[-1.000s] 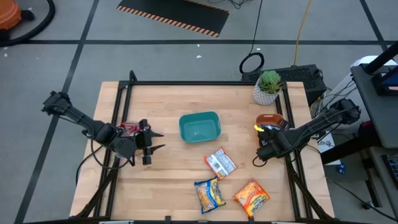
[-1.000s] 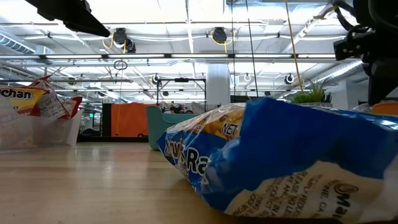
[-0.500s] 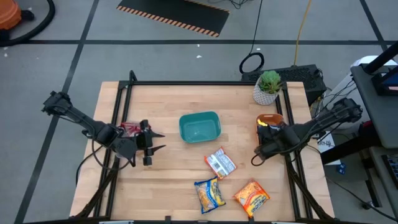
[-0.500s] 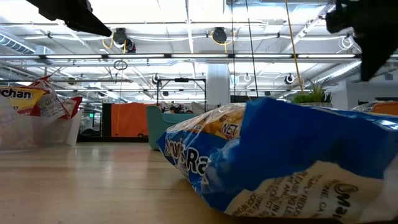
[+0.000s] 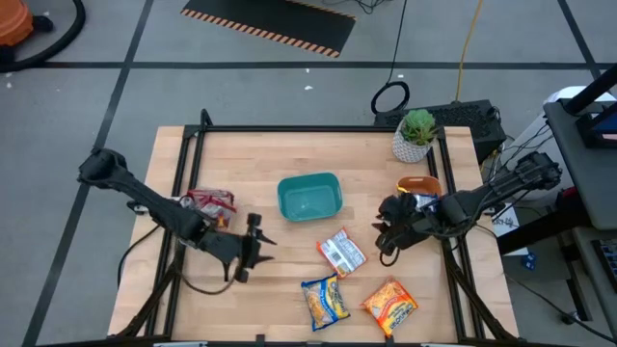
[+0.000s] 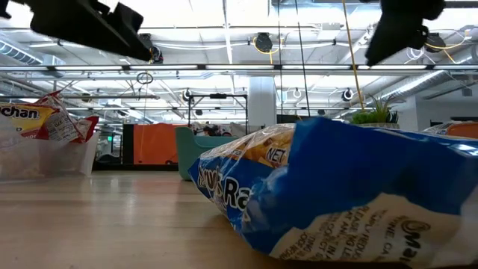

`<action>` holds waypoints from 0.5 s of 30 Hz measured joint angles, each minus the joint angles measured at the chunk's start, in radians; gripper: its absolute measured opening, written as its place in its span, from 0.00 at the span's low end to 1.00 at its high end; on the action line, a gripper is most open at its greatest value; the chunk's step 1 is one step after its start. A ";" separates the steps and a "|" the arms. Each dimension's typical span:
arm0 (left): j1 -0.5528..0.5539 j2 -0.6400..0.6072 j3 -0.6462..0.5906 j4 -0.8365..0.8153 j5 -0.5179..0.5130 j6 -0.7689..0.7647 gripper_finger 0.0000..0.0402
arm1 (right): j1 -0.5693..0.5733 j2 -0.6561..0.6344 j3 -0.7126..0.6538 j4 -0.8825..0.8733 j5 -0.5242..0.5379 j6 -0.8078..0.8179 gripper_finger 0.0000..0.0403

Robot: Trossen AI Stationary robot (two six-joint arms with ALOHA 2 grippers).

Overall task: Sort Maruchan noodles
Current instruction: Put the blue noodle pack into the orange bin

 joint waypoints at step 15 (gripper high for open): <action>0.027 0.130 0.000 0.188 0.160 0.009 0.46 | -0.053 0.001 -0.154 0.531 -0.037 -0.191 0.29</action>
